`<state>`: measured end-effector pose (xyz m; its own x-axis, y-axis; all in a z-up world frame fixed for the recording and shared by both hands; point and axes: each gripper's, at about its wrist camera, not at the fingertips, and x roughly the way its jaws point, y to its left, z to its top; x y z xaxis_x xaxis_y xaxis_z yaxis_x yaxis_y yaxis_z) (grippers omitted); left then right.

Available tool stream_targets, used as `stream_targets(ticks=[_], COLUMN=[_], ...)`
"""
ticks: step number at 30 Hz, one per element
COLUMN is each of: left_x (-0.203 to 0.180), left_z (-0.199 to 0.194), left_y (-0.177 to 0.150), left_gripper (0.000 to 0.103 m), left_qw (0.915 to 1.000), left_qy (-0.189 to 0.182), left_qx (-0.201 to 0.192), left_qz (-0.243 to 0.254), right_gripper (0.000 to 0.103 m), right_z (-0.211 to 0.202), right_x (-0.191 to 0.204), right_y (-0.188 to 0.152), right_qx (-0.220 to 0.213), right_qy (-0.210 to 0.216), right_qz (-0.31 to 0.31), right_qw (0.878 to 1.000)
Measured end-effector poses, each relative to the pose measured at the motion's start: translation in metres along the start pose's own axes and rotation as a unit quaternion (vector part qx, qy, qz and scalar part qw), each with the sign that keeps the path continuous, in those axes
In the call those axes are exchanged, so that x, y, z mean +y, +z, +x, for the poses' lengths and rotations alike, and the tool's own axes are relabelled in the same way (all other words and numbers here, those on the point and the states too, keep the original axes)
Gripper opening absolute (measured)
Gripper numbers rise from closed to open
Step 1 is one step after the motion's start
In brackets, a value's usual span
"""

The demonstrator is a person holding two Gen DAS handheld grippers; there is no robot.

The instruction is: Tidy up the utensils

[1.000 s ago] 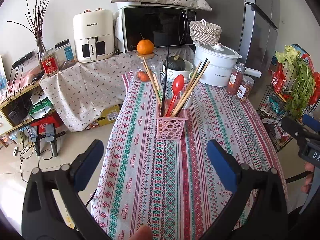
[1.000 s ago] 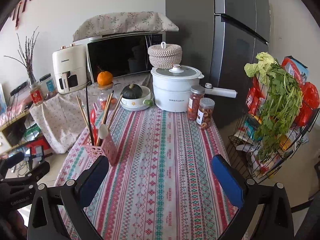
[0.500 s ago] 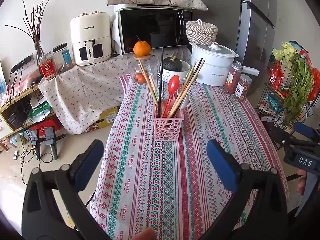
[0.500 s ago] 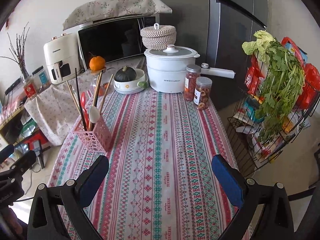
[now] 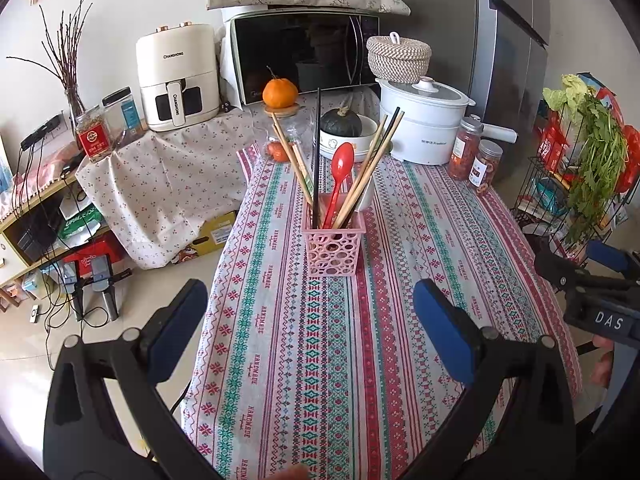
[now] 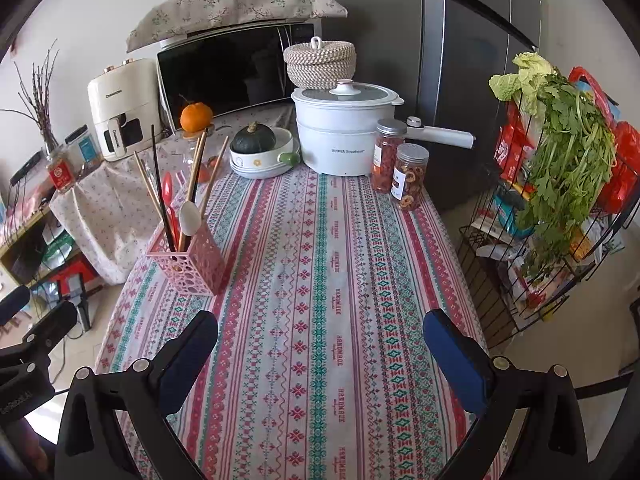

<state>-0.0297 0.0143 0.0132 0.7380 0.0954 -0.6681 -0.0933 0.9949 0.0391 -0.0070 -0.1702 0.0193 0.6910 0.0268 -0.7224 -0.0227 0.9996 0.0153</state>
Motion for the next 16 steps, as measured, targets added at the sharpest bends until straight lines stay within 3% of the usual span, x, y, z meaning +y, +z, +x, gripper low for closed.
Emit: stream_targets(ticks=[16], left_x=[0.0003], left_z=[0.0011], left_y=[0.0002], left_gripper=[0.102], left_qw=[1.0], left_qy=[-0.009], left_qx=[0.0], left_qz=[0.004], right_gripper=[0.103], right_z=[0.006], right_x=[0.0011], right_y=[-0.0038], right_qx=[0.006], right_qy=[-0.004], right_qz=[0.0], right_qw=[1.0])
